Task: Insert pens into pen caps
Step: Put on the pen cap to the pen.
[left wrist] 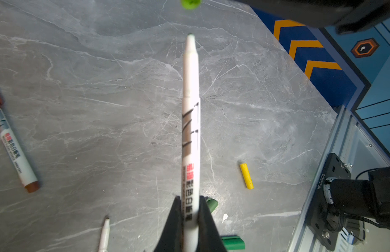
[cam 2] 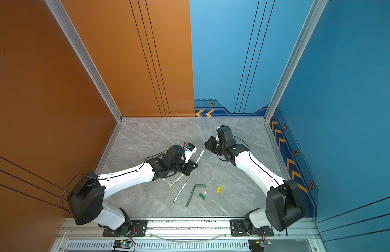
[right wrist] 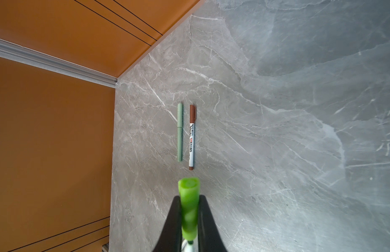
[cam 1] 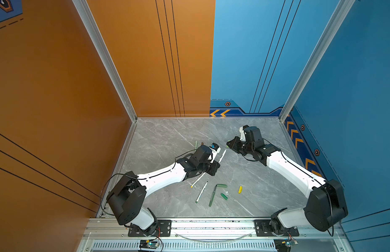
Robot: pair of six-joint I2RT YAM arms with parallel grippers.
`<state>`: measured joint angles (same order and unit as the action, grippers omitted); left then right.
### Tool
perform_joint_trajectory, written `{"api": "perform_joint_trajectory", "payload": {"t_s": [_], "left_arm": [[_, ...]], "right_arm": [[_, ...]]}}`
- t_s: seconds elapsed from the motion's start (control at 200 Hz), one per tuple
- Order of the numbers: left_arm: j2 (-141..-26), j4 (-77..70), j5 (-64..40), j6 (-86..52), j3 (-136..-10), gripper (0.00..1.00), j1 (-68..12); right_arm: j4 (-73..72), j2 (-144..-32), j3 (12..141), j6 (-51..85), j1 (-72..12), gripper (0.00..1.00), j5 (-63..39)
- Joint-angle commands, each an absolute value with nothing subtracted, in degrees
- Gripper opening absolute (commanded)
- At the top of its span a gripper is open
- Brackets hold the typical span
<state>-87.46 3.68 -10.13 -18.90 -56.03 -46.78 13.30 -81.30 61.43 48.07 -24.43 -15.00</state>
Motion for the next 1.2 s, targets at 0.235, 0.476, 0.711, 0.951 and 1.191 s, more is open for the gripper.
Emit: {"api": "perform_joint_trajectory", "payload": {"t_s": [0.235,0.476,0.711,0.951,1.191], "left_arm": [[-87.36,2.32,-9.49,-19.98,-56.08,0.00,-46.20],[-87.38,2.36,-9.38,-20.00,-55.99,0.00,-46.18],[-87.70,1.96,-9.12,-20.07,-55.97,0.00,-45.98],[-87.47,1.59,-8.90,-20.32,-55.55,0.00,-45.70],[-87.20,1.09,-8.84,-20.99,-55.11,0.00,-45.48]], "right_arm": [[13.72,-80.71,59.81,47.73,-25.14,0.00,-14.49],[13.03,-80.73,60.03,48.23,-25.66,0.00,-14.72],[12.57,-80.51,60.35,49.08,-26.18,0.00,-15.82],[12.65,-80.17,60.10,49.66,-26.89,0.00,-16.13],[12.70,-79.68,59.94,49.86,-27.46,0.00,-16.07]]}}
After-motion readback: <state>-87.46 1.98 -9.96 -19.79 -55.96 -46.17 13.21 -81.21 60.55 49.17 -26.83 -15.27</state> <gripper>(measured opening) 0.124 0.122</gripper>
